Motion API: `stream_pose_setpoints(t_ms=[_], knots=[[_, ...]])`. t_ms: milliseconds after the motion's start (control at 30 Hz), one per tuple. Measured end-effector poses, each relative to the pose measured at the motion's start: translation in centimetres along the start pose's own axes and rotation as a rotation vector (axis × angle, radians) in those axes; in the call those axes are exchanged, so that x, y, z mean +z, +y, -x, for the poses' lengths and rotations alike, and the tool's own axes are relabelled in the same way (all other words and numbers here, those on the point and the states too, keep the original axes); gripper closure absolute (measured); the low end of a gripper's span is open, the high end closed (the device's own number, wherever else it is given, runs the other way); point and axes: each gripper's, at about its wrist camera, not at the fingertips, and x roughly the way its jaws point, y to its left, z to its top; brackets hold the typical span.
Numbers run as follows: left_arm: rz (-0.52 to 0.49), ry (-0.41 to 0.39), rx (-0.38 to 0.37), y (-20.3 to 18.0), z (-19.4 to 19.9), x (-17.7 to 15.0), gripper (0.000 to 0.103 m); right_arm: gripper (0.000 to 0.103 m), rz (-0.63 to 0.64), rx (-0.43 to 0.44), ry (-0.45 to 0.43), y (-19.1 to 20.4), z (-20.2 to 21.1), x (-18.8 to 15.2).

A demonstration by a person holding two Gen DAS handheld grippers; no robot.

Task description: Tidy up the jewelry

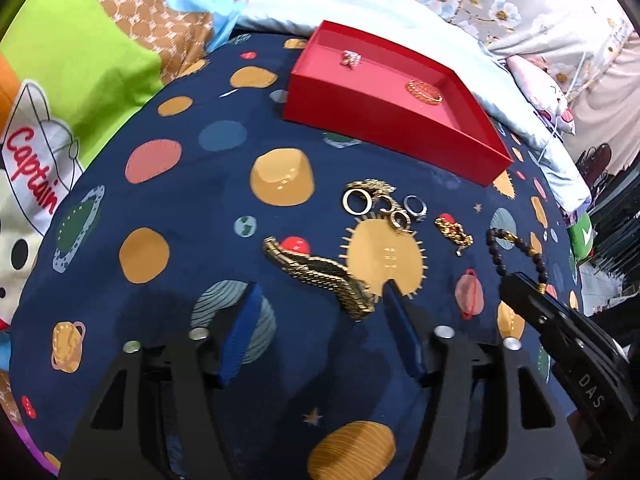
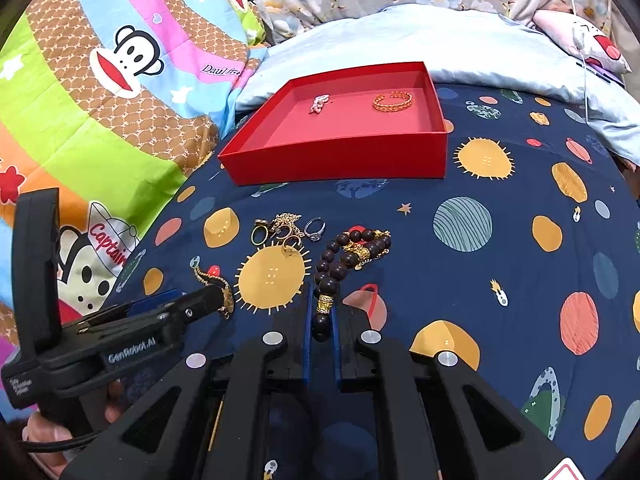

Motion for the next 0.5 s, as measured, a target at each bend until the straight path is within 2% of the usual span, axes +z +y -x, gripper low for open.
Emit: stream_pose_setpoints(t_ms=[167, 267, 300, 333, 400, 500], knots=[[-0.027, 0.023, 0.003, -1.3, -1.0, -0.2, 0.042, 0.096, -0.002, 0.001, 0.001, -0.2, 0.0, 0.0], [-0.050, 0.023, 0.027, -2.0, -1.6, -0.4, 0.054, 0.096, -0.003, -0.001, 0.004, -0.3, 0.0, 0.0], [-0.061, 0.028, 0.021, -2.2, -1.7, -0.3, 0.065, 0.096, -0.004, -0.001, 0.004, -0.4, 0.0, 0.0], [-0.061, 0.031, 0.018, -2.2, -1.7, -0.3, 0.071, 0.096, -0.005, -0.002, 0.004, -0.4, 0.0, 0.0], [-0.056, 0.038, 0.005, -2.1, -1.8, -0.2, 0.092, 0.096, -0.005, -0.002, 0.004, -0.5, 0.0, -0.1], [-0.051, 0.044, -0.015, -1.9, -1.7, 0.0, 0.095, 0.096, -0.005, -0.001, 0.005, -0.5, 0.0, -0.1]])
